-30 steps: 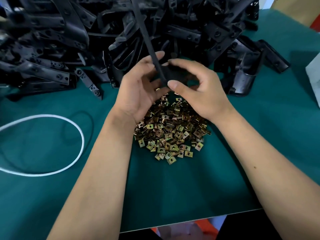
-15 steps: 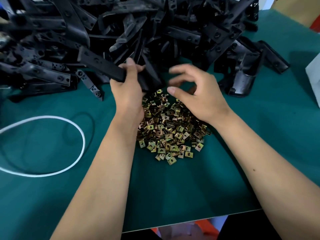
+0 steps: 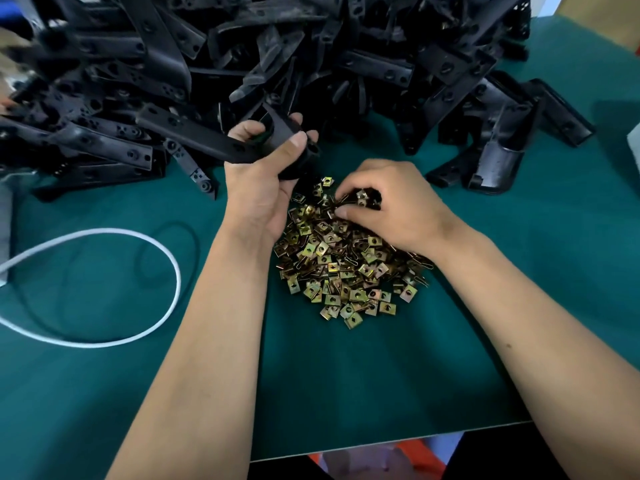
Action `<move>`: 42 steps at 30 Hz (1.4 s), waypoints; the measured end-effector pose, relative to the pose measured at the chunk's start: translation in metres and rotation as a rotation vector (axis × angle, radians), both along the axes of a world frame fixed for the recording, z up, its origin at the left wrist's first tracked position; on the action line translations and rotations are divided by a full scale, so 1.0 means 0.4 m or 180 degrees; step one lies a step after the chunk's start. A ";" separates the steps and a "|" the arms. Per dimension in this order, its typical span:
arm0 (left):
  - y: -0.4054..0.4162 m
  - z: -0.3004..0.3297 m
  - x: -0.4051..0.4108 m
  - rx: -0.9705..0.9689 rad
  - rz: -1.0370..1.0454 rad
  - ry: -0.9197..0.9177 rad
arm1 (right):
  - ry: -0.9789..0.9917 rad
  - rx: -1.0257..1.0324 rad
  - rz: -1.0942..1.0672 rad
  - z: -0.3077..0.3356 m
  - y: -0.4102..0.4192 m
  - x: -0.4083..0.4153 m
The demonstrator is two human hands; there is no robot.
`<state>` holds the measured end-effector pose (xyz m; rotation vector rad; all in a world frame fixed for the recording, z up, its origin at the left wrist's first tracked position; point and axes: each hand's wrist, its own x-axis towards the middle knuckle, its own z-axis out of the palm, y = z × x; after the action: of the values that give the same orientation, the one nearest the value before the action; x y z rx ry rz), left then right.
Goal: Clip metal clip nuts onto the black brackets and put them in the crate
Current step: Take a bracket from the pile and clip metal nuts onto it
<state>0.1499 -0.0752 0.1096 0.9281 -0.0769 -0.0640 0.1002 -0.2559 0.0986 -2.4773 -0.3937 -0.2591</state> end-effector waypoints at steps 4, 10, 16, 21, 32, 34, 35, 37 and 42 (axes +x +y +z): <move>-0.003 0.002 0.004 -0.0263 -0.0070 0.0138 | 0.0024 0.0311 -0.0041 0.003 -0.010 -0.003; -0.002 0.002 -0.002 -0.0218 -0.0131 0.0264 | 0.0204 0.0445 0.0187 0.013 -0.008 -0.015; -0.002 -0.005 0.001 -0.0097 -0.0239 0.0293 | 0.0337 0.0423 0.0229 0.018 -0.007 -0.018; -0.007 -0.004 0.000 -0.0204 -0.0138 0.0316 | 0.0577 0.0450 0.0565 0.025 -0.017 -0.021; -0.009 0.003 -0.009 -0.0009 -0.0201 0.0218 | 0.0022 0.1316 -0.0160 0.005 -0.021 -0.007; -0.007 0.001 -0.004 0.0120 -0.0144 0.0212 | 0.0041 0.1332 -0.0182 0.005 -0.021 -0.006; -0.006 0.000 -0.002 0.0173 -0.0128 0.0201 | 0.0048 0.1347 -0.0190 0.005 -0.021 -0.006; -0.003 -0.001 -0.002 0.0273 -0.0153 0.0146 | 0.0041 0.1378 -0.0209 0.005 -0.021 -0.006; 0.007 -0.006 0.004 0.0430 -0.0288 0.0026 | -0.0015 0.1417 -0.0274 0.003 -0.020 -0.005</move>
<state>0.1516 -0.0723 0.1071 1.0591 -0.1080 -0.1585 0.0983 -0.2639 0.1000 -2.0575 -0.2036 -0.3469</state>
